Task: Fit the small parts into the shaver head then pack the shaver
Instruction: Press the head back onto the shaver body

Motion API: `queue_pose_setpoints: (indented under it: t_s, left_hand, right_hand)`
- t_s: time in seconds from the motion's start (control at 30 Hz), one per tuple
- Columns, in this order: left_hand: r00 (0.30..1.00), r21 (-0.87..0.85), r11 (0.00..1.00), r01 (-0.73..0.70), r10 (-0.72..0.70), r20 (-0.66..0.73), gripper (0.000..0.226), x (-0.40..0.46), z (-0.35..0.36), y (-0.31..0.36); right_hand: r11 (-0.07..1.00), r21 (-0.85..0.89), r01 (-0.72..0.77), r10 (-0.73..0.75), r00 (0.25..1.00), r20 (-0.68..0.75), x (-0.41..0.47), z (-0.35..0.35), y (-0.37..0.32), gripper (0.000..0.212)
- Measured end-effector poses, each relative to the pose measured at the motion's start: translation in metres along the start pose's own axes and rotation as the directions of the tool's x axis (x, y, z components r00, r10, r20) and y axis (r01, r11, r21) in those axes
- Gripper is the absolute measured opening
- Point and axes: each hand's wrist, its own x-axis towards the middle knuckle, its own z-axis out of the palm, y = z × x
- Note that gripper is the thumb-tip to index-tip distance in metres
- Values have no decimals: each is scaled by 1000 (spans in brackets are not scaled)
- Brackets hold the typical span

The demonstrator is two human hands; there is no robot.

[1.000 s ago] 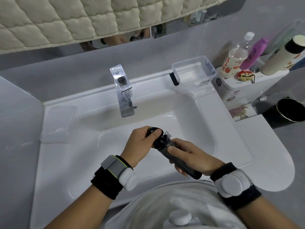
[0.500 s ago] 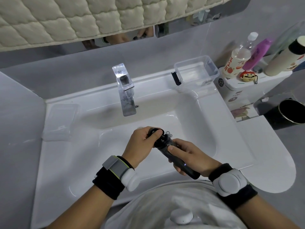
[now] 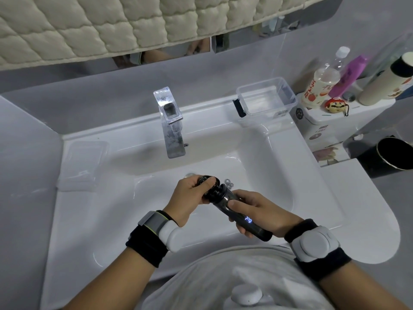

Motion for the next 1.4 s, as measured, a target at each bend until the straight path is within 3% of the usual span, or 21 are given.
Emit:
queue_pose_setpoints:
  t_s: [0.43, 0.53, 0.6, 0.7, 0.77, 0.9, 1.1, 1.4]
  left_hand:
    - [981, -208, 960, 186, -172, 86, 23, -1, 6, -15]
    - [973, -263, 937, 230, -213, 92, 28, 0, 5, -16]
    - [966, -300, 918, 260, -246, 85, 32, 1, 4, -17]
    - [958, -378, 883, 280, -282, 49, 34, 3, 1, -19]
    - [953, -414, 864, 286, -303, 26, 33, 3, -1, -20]
    - [938, -435, 846, 308, -346, -9, 33, 4, 0, -22]
    - [936, -401, 862, 309, -351, -32, 49, 3, 5, -22]
    - [952, -322, 906, 276, -304, -40, 54, 2, 11, -21]
  right_hand:
    - [975, 20, -221, 222, 975, -13, 1, -1, -21, 31]
    - [972, 27, -233, 234, 972, -15, -1, -5, -26, 48]
    - [984, 42, -173, 175, 983, -56, -1, -8, -26, 50]
    - [1000, 29, -12, 17, 983, -181, -1, -11, -25, 35]
    - [995, -42, 90, -98, 957, -271, -2, -10, -25, 25]
    - [956, -223, 191, -266, 886, -380, -1, -6, -27, 25]
    - [921, -323, 218, -333, 871, -362, 0, 4, -26, 28]
    - [900, -371, 229, -365, 861, -354, 4, 7, -21, 29]
